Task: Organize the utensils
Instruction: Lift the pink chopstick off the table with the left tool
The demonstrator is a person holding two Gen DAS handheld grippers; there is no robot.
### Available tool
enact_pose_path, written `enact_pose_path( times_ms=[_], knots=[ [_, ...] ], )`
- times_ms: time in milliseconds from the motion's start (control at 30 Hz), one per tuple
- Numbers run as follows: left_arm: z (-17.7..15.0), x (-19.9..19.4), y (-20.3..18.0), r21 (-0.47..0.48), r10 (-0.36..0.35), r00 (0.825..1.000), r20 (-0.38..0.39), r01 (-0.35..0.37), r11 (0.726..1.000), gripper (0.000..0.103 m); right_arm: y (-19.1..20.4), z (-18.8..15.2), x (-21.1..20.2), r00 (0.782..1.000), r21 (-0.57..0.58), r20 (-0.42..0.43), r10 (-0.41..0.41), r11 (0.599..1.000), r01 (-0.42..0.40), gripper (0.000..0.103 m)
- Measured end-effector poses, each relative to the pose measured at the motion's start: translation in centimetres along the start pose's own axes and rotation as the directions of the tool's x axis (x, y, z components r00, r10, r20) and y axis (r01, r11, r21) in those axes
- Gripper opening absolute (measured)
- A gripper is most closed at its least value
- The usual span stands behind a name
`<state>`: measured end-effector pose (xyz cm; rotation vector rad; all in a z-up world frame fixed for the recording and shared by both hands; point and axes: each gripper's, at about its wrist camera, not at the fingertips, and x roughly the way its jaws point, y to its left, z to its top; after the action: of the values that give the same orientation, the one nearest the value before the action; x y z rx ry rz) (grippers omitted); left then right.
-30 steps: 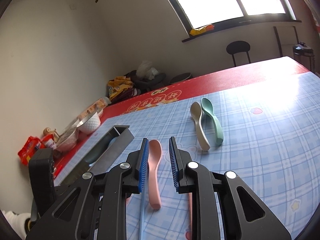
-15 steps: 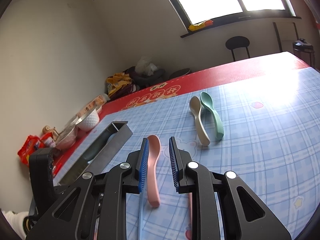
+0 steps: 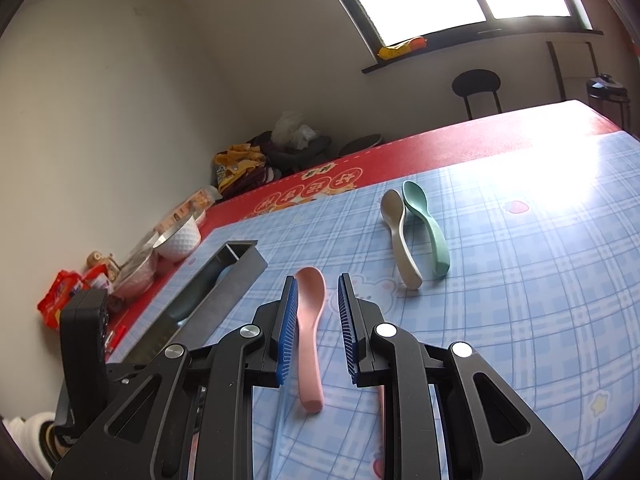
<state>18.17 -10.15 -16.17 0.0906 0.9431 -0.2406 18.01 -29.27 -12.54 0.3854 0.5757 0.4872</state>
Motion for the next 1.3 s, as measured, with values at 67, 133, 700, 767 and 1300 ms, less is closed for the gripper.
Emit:
enact_pose_path(
  times_ms=[67,133,700,767,1300],
  knots=[
    [0.4,0.3,-0.1,0.012,0.005,1.0,-0.005,-0.005,1.0,0.007,-0.1,0.0,0.0,1.0,0.004,0.0,-0.001,1.0,0.001,0.021],
    [0.7,0.5,-0.2,0.018,0.009,1.0,-0.009,-0.008,1.0,0.007,-0.2,0.0,0.0,1.0,0.008,-0.002,-0.001,1.0,0.001,0.021],
    [0.5,0.7,-1.0,0.058,0.048,0.997,0.054,-0.051,0.997,0.007,-0.2,-0.1,0.2,1.0,0.008,-0.014,0.005,1.0,-0.005,0.021],
    [0.5,0.7,-0.8,0.056,0.036,0.998,0.051,-0.039,0.998,0.006,-0.2,-0.1,0.2,1.0,0.007,-0.015,0.007,1.0,-0.007,0.021],
    [-2.6,-4.4,1.8,-0.019,-0.011,0.993,0.118,0.013,1.0,0.006,-0.4,0.1,0.3,1.0,-0.007,-0.026,0.006,1.0,-0.006,0.021]
  ],
)
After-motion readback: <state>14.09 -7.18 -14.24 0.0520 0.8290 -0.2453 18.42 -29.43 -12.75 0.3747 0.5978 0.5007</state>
